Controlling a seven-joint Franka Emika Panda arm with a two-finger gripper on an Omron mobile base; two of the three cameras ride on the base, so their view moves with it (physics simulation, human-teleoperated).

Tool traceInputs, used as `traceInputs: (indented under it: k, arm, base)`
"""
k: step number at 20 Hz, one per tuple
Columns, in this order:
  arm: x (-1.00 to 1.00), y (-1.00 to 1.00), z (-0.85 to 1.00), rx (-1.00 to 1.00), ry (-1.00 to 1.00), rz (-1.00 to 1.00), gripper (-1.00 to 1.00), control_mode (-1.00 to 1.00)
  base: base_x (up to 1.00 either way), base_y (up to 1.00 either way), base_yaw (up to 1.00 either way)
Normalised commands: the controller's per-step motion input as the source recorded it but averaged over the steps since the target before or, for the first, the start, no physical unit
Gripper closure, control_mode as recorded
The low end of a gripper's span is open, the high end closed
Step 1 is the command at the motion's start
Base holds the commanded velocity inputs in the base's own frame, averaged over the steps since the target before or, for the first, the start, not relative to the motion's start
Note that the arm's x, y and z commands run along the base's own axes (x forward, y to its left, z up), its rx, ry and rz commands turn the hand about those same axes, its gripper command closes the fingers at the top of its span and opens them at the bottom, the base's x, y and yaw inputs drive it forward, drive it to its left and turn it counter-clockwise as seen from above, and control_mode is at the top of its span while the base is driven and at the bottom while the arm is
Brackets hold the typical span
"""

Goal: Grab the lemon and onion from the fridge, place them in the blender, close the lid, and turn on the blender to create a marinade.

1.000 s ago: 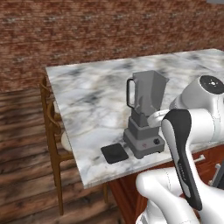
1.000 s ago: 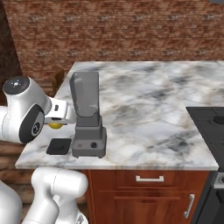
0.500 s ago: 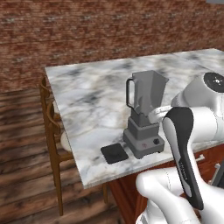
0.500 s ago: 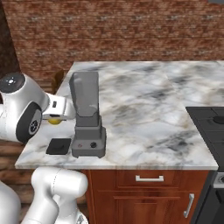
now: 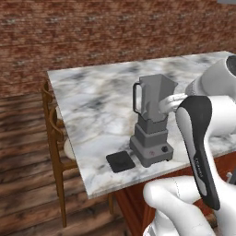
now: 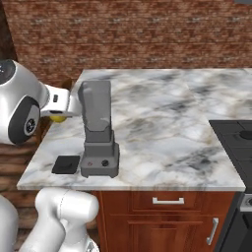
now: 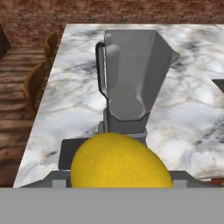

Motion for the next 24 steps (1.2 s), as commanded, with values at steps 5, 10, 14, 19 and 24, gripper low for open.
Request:
traceInputs:
  k: [5, 10, 14, 19, 24]
  arm:
    - [0.0, 0.0, 0.38, 0.0, -0.13, -0.02, 1.0, -1.0]
    - [0.0, 0.0, 0.34, 0.0, -0.15, 0.0, 1.0, -1.0]
    - [0.0, 0.0, 0.32, 0.0, -0.15, 0.0, 1.0, -1.0]
    - [0.11, -0.01, 0.24, 0.0, -0.06, 0.0, 1.0, -1.0]
    - [0.4, -0.01, 0.05, 0.0, 0.01, 0.0, 1.0, -1.0]
  base:
    - [0.0, 0.0, 0.0]
    - [0.0, 0.0, 0.0]
    - [0.0, 0.0, 0.0]
    - [0.0, 0.0, 0.0]
    - [0.0, 0.0, 0.0]
